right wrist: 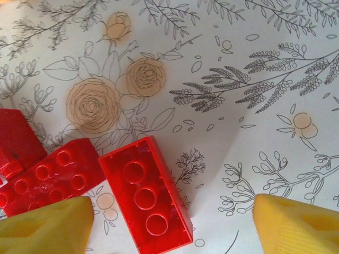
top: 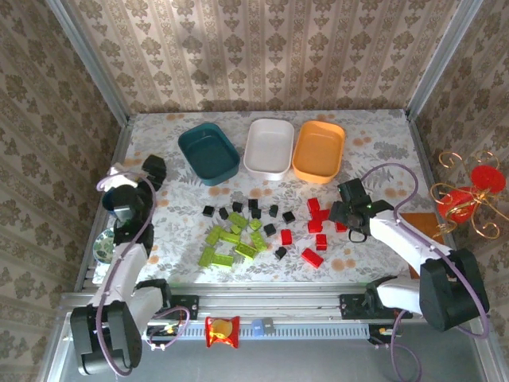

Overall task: Sort the legos into containers by color
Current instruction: Pick up the lego from the middle-right of the table.

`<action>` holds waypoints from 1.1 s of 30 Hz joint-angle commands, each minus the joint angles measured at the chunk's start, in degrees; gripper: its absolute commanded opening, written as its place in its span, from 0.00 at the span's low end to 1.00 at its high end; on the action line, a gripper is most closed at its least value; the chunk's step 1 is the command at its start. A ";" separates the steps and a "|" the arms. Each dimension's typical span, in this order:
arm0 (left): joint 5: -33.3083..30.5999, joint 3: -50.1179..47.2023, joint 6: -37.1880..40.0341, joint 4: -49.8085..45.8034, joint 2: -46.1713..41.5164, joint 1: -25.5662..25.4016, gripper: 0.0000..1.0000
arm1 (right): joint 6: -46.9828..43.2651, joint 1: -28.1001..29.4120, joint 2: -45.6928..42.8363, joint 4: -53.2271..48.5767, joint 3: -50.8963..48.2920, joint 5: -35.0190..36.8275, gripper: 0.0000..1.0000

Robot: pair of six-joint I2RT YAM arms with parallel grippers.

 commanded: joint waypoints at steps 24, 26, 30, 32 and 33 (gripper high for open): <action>6.09 5.26 13.14 -21.77 -4.70 -12.74 0.95 | -5.28 2.58 13.87 -2.12 5.74 -3.32 0.56; 6.39 5.31 13.14 -21.69 -4.50 -12.75 0.95 | -5.33 2.61 15.01 -2.14 6.09 -3.72 0.56; 6.75 5.50 13.29 -21.65 -3.84 -12.93 0.95 | -5.54 2.31 17.35 -3.62 7.09 -4.25 0.49; 6.92 5.65 13.31 -21.70 -3.58 -13.01 0.95 | -5.72 2.26 17.32 -3.26 7.11 -4.32 0.45; 7.02 5.68 13.40 -21.69 -3.56 -13.10 0.95 | -5.80 2.23 17.11 -3.22 7.02 -4.36 0.43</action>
